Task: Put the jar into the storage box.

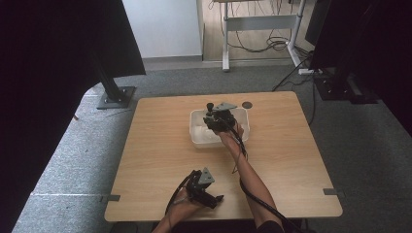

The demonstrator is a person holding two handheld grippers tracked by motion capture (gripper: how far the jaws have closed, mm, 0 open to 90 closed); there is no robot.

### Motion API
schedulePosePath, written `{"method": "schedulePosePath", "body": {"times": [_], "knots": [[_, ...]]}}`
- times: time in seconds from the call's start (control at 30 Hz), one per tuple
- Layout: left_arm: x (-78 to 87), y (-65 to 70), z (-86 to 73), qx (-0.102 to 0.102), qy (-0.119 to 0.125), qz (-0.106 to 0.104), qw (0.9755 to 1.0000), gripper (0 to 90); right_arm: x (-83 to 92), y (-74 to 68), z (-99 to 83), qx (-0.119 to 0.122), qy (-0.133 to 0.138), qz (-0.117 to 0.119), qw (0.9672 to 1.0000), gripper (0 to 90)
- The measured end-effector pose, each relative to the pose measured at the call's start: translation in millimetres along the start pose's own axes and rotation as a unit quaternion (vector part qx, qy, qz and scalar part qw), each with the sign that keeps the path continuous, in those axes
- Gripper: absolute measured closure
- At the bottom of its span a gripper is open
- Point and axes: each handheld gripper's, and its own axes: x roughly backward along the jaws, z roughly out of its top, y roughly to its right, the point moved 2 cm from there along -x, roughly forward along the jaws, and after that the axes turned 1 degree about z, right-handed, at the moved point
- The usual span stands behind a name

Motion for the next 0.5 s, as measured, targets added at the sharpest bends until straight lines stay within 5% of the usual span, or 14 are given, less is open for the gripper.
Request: {"method": "schedulePosePath", "body": {"times": [0.2, 0.5], "knots": [[0.0, 0.1, 0.0, 0.000, 0.000, 0.000, 1.0000, 1.2, -0.6, -0.5, 1.7, -0.005, -0.006, 0.015, 0.9999, 42.4], [0.0, 0.1, 0.0, 0.000, 0.000, 0.000, 1.0000, 1.2, 2.0, 1.3, 2.2, -0.006, -0.011, 0.033, 0.9994, 16.8]]}}
